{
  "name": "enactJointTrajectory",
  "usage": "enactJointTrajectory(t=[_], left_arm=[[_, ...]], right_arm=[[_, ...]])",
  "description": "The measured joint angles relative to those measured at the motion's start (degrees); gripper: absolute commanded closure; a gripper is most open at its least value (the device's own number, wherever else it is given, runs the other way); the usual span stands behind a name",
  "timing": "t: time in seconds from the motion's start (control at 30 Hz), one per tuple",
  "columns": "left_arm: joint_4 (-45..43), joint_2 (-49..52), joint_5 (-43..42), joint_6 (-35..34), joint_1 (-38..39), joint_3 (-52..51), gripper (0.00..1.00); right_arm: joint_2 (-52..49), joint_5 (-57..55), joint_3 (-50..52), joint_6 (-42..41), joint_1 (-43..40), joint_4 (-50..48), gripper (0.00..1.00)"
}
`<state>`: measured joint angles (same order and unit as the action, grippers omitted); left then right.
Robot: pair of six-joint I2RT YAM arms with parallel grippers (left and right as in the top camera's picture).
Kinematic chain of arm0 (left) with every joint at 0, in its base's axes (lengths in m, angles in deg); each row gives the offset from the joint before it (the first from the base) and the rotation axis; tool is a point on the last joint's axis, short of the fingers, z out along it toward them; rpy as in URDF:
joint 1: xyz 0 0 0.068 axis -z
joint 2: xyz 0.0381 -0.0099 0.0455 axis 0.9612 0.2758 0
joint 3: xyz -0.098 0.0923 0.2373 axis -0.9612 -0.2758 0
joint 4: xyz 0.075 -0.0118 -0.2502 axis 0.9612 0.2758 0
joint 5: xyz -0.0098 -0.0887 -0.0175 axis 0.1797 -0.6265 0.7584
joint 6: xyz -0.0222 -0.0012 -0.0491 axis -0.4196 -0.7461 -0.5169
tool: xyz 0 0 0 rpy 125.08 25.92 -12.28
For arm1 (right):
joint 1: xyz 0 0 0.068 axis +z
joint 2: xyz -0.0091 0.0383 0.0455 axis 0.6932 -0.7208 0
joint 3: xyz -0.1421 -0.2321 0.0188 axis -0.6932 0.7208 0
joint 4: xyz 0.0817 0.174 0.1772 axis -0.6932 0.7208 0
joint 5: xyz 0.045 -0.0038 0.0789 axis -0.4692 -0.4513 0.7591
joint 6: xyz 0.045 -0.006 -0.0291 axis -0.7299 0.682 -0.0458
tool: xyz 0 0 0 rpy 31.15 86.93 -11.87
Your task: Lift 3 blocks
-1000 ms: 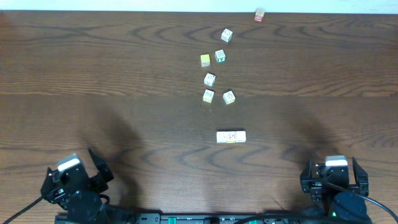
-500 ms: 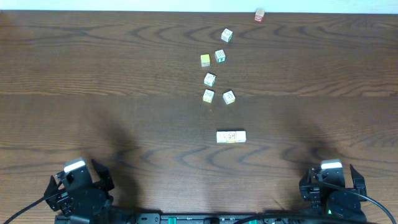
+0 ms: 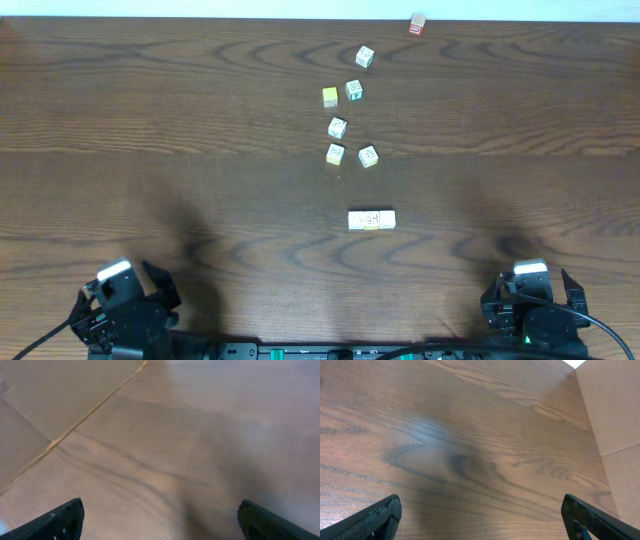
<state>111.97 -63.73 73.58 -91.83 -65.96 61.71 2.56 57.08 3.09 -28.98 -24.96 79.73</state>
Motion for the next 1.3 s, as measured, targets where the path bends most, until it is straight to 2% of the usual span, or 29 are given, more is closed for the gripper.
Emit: enactJointTrajectory(t=[0.07, 0.27, 0.37, 0.47, 0.6, 0.77, 0.87, 1.03, 1.3], left_arm=[[-5.49, -0.02, -2.01, -0.24, -0.31, -0.31, 0.02], [-36.59, -0.04, -11.56, -2.54, -0.46, -3.43, 0.02], [-46.77, -0.07, -15.17, -7.61, -1.27, -10.21, 0.02], [-52.96, 0.0, -16.98, -15.08, -3.1, -17.97, 0.02], [-52.5, 0.0, -17.79, -21.14, -5.92, -24.0, 0.02], [-51.36, 0.24, -17.94, -22.82, -7.3, -26.12, 0.02], [-51.36, 0.24, -17.92, -21.51, -7.45, -26.12, 0.02], [-51.36, 0.24, -19.19, -14.84, -7.54, -26.12, 0.02], [-51.36, 0.24, -19.71, -11.76, -7.54, -26.12, 0.02]], right_arm=[[0.0, -0.04, 0.02, 0.0, 0.0, 0.11, 0.01], [0.0, -0.09, 0.07, 0.0, 0.0, 0.11, 0.01], [0.0, -0.13, 0.11, 0.0, 0.0, 0.11, 0.01], [0.0, -0.11, 0.11, 0.0, 0.0, 0.11, 0.01], [0.0, -0.13, 0.11, 0.0, 0.0, 0.11, 0.01], [0.0, -0.13, 0.13, 0.0, 0.0, 0.15, 0.01], [0.02, -0.13, 0.13, 0.0, 0.0, 0.13, 0.01], [0.02, -0.13, 0.13, 0.0, 0.0, 0.11, 0.01], [0.02, -0.13, 0.13, 0.0, 0.0, 0.11, 0.01]])
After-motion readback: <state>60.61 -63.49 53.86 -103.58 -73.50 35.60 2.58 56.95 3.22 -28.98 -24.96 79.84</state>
